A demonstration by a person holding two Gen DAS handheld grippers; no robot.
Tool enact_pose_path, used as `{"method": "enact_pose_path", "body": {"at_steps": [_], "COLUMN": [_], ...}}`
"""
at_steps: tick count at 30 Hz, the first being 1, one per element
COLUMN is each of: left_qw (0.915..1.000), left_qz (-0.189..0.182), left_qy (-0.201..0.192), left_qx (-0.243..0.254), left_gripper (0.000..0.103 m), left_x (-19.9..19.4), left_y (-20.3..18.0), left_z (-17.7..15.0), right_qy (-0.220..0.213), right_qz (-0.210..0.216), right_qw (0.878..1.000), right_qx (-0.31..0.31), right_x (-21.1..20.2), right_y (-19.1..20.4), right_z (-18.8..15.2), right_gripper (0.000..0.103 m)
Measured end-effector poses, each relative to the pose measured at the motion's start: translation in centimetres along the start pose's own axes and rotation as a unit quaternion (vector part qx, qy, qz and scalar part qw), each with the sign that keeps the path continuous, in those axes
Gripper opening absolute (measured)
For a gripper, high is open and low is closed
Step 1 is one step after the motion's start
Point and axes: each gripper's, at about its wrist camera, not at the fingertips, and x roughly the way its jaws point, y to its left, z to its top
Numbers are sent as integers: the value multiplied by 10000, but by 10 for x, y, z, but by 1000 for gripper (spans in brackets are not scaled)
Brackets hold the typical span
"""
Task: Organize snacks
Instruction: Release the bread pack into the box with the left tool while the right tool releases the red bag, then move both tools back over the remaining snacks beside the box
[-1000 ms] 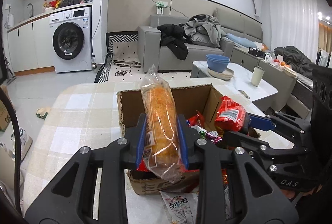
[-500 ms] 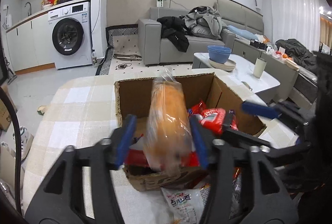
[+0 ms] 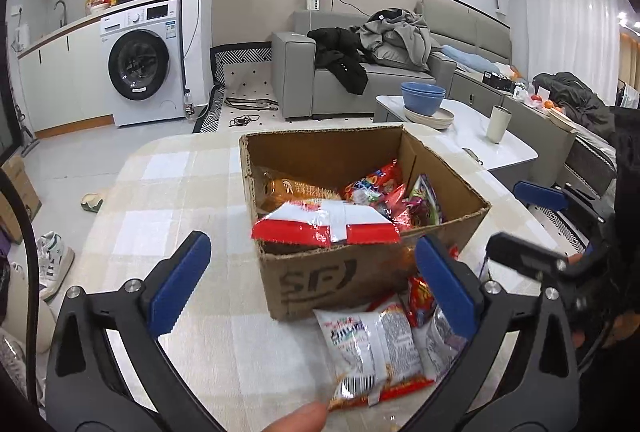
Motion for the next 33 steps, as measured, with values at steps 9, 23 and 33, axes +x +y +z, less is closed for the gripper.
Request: {"method": "enact_pose_path", "body": {"at_steps": [9, 23, 33], "left_qw": [9999, 9997, 9995], "left_qz": [108, 194, 154], "left_qy": [9, 129, 213], "left_qx": [-7, 82, 162], "left_gripper": [102, 102, 102], "left_x": [-23, -32, -33], "left_y": [1, -3, -6], "left_z": [-25, -50, -55], "right_qy": [126, 273, 445], "right_qz": [149, 242, 200], "right_qw": [9998, 9992, 9987], "right_qx": [35, -141, -126], "right_x": [-7, -12, -12], "right_y": [-3, 7, 0], "right_z": [-10, -29, -38], "right_gripper": [102, 103, 103]}}
